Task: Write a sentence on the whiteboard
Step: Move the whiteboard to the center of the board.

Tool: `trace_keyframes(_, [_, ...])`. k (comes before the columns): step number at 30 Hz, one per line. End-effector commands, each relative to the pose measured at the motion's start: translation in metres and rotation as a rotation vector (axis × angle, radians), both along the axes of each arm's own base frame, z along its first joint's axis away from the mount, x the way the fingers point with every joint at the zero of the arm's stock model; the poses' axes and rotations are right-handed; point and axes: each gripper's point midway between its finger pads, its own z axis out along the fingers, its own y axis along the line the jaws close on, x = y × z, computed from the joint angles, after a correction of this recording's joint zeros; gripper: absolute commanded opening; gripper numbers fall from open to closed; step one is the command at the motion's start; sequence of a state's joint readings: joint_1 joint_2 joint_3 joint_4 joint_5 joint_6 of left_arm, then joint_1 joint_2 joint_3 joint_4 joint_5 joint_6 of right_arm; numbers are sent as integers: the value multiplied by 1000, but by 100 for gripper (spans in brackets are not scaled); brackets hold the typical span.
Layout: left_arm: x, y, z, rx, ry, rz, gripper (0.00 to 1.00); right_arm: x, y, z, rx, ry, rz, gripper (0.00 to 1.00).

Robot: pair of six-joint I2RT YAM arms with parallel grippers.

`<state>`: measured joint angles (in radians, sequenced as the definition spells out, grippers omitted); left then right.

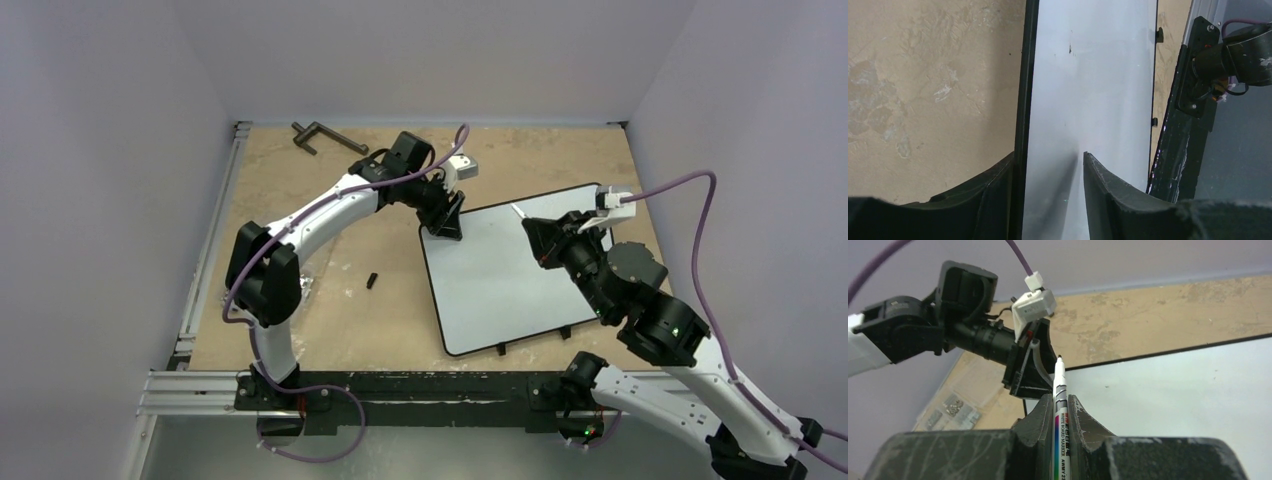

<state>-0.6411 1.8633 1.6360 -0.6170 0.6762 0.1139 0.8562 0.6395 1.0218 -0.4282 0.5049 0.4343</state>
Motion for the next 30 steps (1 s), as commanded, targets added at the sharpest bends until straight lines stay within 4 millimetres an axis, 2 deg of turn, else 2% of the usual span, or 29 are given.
trace_keyframes(1, [-11, 0, 19, -48, 2, -16, 45, -4, -5, -20, -4, 45, -8, 0])
trace_keyframes(7, [-16, -2, 20, -70, 28, -30, 33, -8, -2, -36, -9, 81, 15, 0])
trace_keyframes(13, [-14, -5, 25, -76, 62, -52, 32, -10, 5, -42, -12, 95, 49, 0])
trace_keyframes(16, [-15, -5, 29, -78, 79, -58, 28, -11, 7, -43, -17, 98, 56, 0])
trace_keyframes(25, [-22, -5, 16, -67, 132, -84, 26, -12, 11, -56, -35, 115, 79, 0])
trace_keyframes(27, [-21, -5, 15, -68, 134, -84, 21, -13, 12, -59, -39, 120, 87, 0])
trace_keyframes(30, [-21, -5, 18, -71, 127, -82, 4, -14, 10, -64, -45, 126, 87, 0])
